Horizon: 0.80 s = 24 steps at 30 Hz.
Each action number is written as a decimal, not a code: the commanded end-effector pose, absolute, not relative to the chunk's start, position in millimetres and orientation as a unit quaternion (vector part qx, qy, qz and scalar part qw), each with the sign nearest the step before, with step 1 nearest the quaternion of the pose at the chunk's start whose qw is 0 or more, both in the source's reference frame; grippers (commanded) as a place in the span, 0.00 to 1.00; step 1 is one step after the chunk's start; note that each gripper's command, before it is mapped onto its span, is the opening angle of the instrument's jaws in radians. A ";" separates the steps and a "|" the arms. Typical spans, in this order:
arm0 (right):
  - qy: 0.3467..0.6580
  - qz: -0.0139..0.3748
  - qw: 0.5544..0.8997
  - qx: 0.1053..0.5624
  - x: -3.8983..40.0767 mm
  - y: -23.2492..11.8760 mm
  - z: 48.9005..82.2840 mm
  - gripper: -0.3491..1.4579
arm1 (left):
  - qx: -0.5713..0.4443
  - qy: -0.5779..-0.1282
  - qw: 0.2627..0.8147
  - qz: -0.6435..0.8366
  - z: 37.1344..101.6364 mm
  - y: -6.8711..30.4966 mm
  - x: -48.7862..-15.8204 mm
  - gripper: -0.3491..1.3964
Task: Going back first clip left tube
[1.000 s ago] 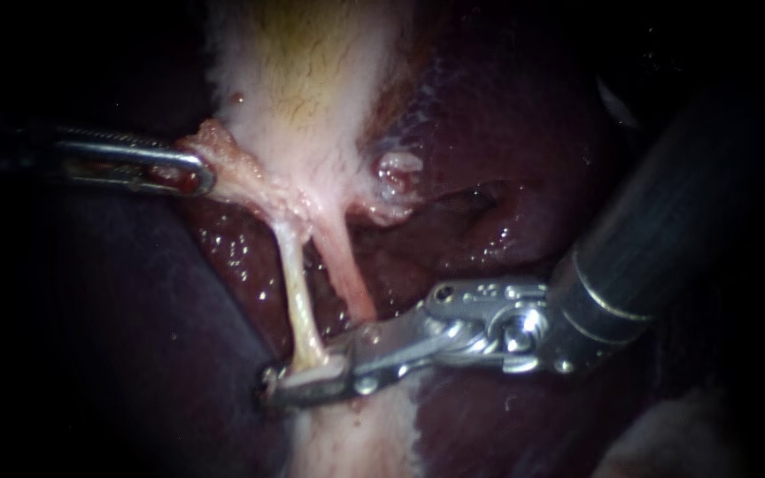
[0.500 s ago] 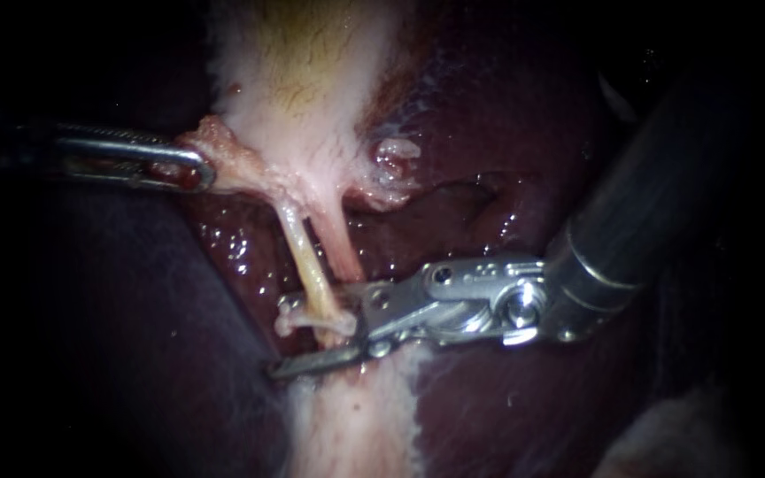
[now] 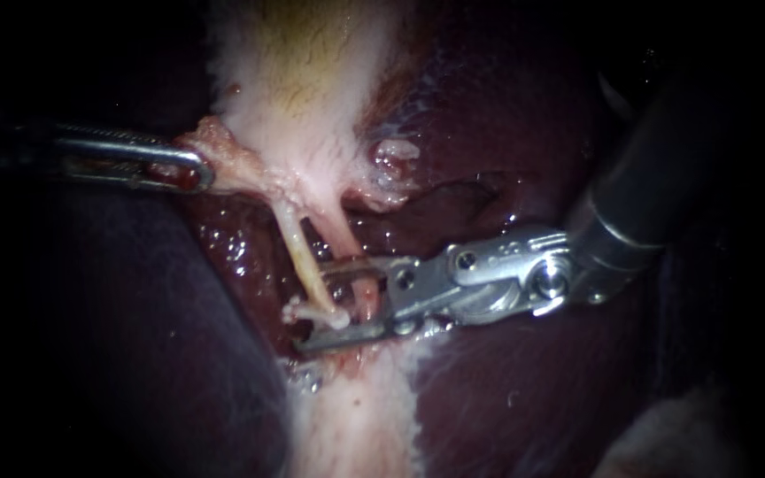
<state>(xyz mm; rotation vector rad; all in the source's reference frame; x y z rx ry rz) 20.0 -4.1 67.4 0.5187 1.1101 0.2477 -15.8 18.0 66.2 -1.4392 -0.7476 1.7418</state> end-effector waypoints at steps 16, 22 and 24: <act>0.541 0.054 0.816 0.195 10.1 -0.8 62.7 0.47 | -0.562 -0.292 0.371 0.679 66.1 18.0 -15.6 0.00; 0.538 0.059 0.822 0.178 7.4 0.4 61.4 0.47 | -0.562 -0.292 0.371 0.679 66.1 18.0 -15.6 0.00; 0.538 0.060 0.823 0.173 6.9 0.8 61.1 0.47 | -0.562 -0.292 0.371 0.679 66.1 18.0 -15.6 0.00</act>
